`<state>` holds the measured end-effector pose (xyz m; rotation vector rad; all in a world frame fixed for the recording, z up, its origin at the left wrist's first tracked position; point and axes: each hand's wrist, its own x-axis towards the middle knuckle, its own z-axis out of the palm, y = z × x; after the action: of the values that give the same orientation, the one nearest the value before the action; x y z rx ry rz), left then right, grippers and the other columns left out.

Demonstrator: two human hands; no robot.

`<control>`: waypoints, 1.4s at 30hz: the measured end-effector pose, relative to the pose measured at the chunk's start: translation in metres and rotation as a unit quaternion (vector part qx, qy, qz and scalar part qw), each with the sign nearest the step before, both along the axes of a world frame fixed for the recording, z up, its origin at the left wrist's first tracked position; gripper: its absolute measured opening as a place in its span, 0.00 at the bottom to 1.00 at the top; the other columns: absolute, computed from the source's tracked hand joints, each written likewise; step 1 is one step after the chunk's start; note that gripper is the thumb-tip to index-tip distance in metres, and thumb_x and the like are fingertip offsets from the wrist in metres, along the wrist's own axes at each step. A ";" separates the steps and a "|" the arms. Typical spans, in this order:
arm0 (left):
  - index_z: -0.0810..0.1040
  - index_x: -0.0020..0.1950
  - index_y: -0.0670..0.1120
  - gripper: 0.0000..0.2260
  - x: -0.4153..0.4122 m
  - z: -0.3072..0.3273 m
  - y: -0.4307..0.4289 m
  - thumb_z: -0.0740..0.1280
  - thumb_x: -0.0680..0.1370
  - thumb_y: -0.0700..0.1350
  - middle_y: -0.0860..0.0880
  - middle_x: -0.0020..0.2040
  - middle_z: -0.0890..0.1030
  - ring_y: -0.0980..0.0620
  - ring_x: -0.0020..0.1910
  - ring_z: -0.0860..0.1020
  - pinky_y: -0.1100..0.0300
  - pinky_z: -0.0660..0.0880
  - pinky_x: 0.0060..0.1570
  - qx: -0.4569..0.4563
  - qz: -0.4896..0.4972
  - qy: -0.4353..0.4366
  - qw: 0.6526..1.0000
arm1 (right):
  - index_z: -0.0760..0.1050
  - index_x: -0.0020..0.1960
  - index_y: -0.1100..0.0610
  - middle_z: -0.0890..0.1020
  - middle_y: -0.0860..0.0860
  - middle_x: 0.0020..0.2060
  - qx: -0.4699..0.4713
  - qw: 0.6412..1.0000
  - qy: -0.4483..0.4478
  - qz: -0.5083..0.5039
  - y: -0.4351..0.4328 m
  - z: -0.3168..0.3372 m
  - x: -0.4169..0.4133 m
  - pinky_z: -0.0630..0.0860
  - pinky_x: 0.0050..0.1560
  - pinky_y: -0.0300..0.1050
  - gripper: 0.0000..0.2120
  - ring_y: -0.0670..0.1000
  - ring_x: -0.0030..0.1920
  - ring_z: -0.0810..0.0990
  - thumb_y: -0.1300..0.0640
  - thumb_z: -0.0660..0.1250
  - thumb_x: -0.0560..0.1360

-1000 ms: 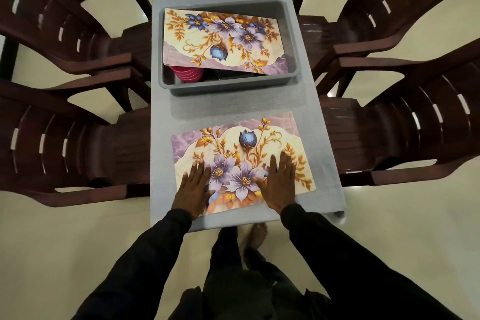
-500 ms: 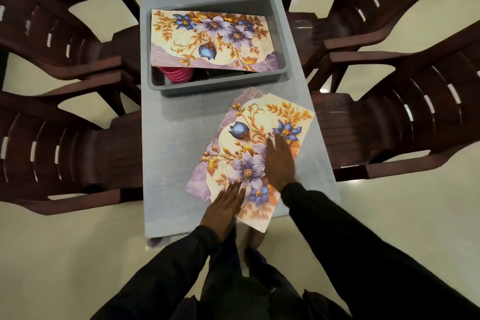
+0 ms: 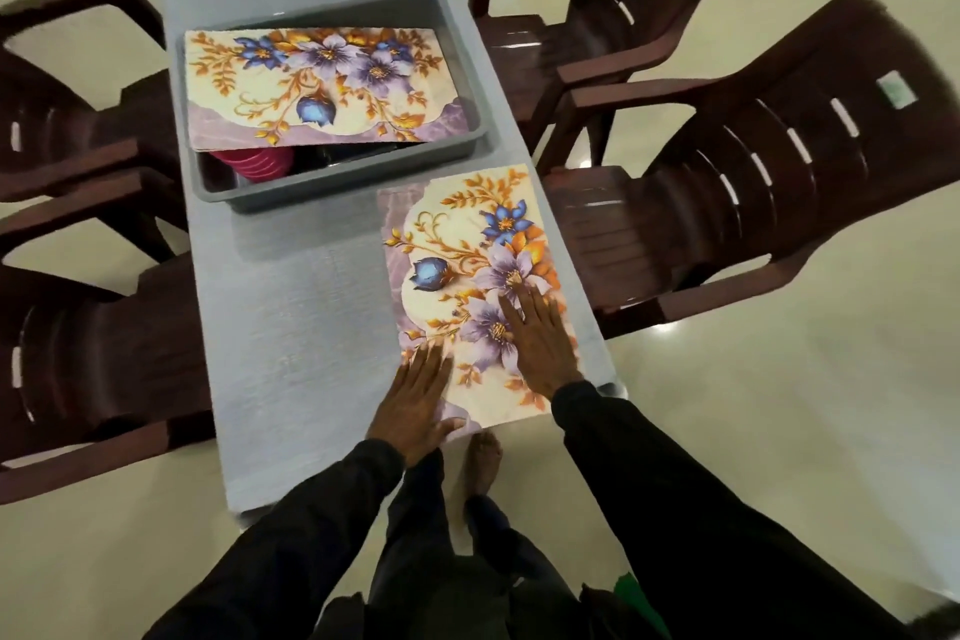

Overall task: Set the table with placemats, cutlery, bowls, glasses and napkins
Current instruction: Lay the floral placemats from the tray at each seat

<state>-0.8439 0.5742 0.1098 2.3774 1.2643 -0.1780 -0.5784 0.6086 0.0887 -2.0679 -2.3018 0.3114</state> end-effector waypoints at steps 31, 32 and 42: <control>0.46 0.84 0.43 0.50 0.045 -0.003 -0.005 0.49 0.75 0.78 0.42 0.83 0.43 0.42 0.82 0.43 0.47 0.43 0.79 -0.037 -0.011 0.030 0.999 | 0.62 0.80 0.49 0.62 0.52 0.80 -0.057 0.993 0.105 0.011 -0.095 0.026 0.051 0.58 0.78 0.57 0.37 0.56 0.81 0.57 0.41 0.71 0.76; 0.47 0.84 0.43 0.50 0.045 -0.002 -0.005 0.49 0.75 0.77 0.42 0.83 0.43 0.42 0.82 0.43 0.47 0.44 0.79 -0.037 -0.012 0.028 0.999 | 0.62 0.80 0.49 0.62 0.53 0.80 -0.057 0.993 0.101 0.011 -0.095 0.027 0.051 0.58 0.77 0.57 0.37 0.57 0.80 0.58 0.42 0.72 0.76; 0.52 0.83 0.43 0.49 0.044 0.004 -0.002 0.51 0.75 0.77 0.43 0.83 0.48 0.41 0.82 0.48 0.45 0.48 0.78 -0.056 -0.010 0.022 0.998 | 0.73 0.74 0.52 0.72 0.56 0.74 -0.067 0.995 0.078 -0.005 -0.091 0.040 0.042 0.69 0.70 0.60 0.36 0.60 0.75 0.69 0.47 0.80 0.69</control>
<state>-0.8000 0.5720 0.1137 2.3020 1.2184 -0.3000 -0.5368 0.5179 0.1284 -2.0301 -2.2347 0.6196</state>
